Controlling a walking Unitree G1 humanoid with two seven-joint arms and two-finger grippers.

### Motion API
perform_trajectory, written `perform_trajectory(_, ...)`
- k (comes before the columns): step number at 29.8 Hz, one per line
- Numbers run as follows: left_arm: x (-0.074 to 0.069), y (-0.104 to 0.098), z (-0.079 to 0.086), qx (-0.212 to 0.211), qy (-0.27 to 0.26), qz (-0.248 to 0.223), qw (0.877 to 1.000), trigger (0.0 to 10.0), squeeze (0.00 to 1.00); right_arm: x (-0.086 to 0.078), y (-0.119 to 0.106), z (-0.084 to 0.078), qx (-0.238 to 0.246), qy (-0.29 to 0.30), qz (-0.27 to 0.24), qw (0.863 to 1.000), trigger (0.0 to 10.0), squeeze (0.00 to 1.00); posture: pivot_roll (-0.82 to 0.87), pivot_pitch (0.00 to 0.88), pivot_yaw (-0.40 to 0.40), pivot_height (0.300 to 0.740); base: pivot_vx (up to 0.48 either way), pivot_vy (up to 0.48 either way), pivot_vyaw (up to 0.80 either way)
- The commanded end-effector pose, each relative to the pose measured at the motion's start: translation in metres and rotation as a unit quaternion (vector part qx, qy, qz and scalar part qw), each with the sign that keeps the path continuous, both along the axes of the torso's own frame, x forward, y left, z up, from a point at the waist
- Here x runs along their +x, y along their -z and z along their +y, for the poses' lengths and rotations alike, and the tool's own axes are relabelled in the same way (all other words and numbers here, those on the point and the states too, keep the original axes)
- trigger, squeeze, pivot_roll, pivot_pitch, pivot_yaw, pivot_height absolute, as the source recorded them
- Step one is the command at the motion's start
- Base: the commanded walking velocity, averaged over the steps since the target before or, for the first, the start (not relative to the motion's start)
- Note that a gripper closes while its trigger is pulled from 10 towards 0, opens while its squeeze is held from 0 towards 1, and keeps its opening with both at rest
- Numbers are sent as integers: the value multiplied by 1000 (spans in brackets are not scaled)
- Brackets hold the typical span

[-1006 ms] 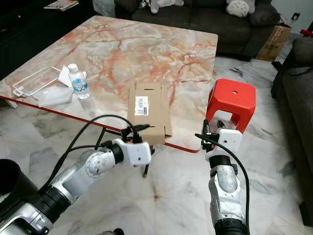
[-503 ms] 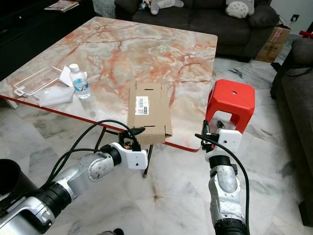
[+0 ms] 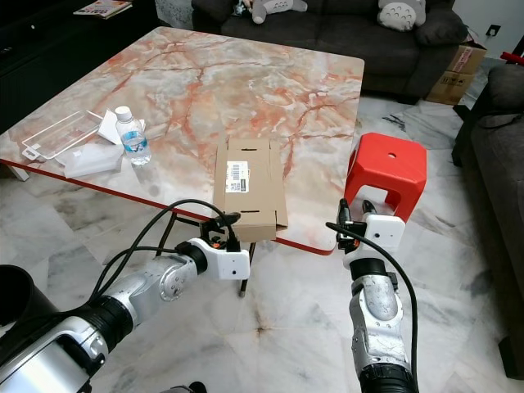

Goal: Picking trash to rubbish bin

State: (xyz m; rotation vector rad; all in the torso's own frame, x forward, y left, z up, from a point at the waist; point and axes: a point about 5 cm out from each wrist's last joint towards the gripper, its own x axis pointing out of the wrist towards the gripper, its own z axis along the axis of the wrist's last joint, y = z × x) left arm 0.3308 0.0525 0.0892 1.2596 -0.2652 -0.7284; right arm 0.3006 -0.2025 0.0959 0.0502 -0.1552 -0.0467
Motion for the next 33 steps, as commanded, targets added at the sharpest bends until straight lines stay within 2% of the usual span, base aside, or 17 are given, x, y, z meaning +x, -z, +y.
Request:
perform_trajectory(1,4,-1,-2,4,-8,-8,1000,10000,0,0,-2,-3,2,3,-2,1000,10000,0,55,103,-71,740,0,0,0)
perform_trajectory(4,7,-4,-5,-4,-14,-11,1000,10000,0,0,-2,-3,2,2,-2,1000,10000,0,49,103,-74,740,0,0,0)
perform_trajectory(5,8,-5,-7,-9,-15,-12,1000,8471,0,0,-2,-3,2,2,-2,1000,10000,0,49,103,-74,740,0,0,0)
perform_trajectory(6,8,-5,-7,-9,-15,-12,1000,8471,0,0,-2,-3,2,2,-2,1000,10000,0,49,103,-74,740,0,0,0)
perform_trajectory(7,9,-6,-8,-10,-14,-13,1000,4588,0,0,-2,-3,2,1,-1,1000,10000,0,46,103,-75,740,0,0,0)
perform_trajectory(14,9,-6,-8,-10,-14,-13,1000,4588,0,0,-2,-3,2,1,-1,1000,10000,0,46,103,-75,740,0,0,0)
perform_trajectory(15,9,-8,-10,-15,-12,-12,1000,0,0,0,-2,-4,1,2,-1,1000,10000,0,45,103,-76,740,0,0,0)
perform_trajectory(33,8,-6,-15,-28,-2,-3,1000,0,0,-1,-3,-6,0,3,-1,1000,10000,0,44,101,-78,740,0,0,0)
